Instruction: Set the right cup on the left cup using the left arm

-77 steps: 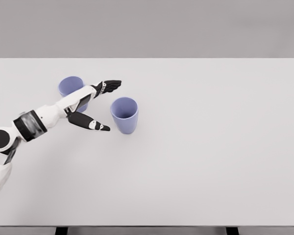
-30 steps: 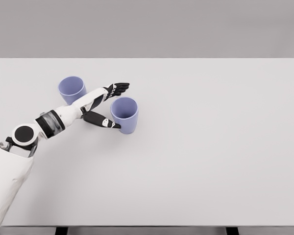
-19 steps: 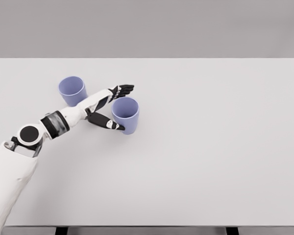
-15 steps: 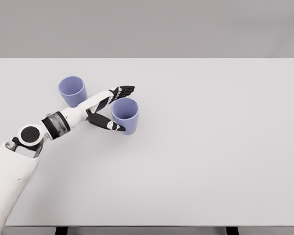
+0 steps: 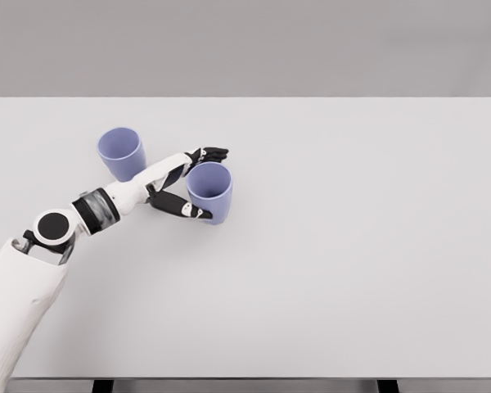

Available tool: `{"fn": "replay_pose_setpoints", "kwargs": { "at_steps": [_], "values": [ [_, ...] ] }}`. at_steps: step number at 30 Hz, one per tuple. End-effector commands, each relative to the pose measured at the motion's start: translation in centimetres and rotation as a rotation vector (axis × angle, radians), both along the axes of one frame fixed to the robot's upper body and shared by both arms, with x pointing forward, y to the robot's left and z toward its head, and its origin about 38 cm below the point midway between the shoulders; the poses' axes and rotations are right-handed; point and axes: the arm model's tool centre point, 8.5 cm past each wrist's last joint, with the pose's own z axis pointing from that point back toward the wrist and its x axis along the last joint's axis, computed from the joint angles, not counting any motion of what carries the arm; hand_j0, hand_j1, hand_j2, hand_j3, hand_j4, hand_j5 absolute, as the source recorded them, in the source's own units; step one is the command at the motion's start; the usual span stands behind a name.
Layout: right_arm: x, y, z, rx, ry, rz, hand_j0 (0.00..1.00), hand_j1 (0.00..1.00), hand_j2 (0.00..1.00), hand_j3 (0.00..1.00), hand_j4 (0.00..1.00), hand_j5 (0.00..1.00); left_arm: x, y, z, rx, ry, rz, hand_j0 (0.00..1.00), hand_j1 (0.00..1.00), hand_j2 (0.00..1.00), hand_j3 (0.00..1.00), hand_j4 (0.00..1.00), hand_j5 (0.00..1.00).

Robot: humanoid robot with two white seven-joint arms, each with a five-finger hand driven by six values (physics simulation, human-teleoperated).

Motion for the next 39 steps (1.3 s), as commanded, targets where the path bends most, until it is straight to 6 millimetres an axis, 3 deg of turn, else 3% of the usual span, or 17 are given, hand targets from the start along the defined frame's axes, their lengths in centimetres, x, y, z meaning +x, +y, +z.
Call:
{"fn": "replay_pose_setpoints", "kwargs": {
  "at_steps": [1,7,24,34,39],
  "values": [
    [0.0,0.0,0.0,0.0,0.001,0.0,1.0,1.0,1.0,1.0,1.0,1.0,0.0,-0.1,0.0,-0.007,0.001,-0.001,0.88,0.88,0.88,0.88,0.88,0.88],
    [0.0,0.0,0.0,0.0,0.001,-0.001,1.0,1.0,1.0,1.0,1.0,1.0,-0.3,-0.5,-0.3,-0.001,0.012,-0.015,0.75,0.75,0.75,0.75,0.75,0.75],
    [0.0,0.0,0.0,0.0,0.001,0.0,1.0,1.0,1.0,1.0,1.0,1.0,-0.2,-0.5,1.1,-0.009,-0.02,-0.022,0.65,0.65,0.65,0.65,0.65,0.65],
    [0.0,0.0,0.0,0.0,-0.001,-0.001,1.0,1.0,1.0,1.0,1.0,1.0,-0.5,-0.8,3.8,-0.027,-0.093,-0.044,0.64,0.64,0.64,0.64,0.64,0.64],
    [0.0,0.0,0.0,0.001,0.001,-0.001,1.0,1.0,1.0,1.0,1.0,1.0,-0.6,0.2,5.4,-0.023,-0.109,-0.031,0.64,0.64,0.64,0.64,0.64,0.64]
  ]
}}
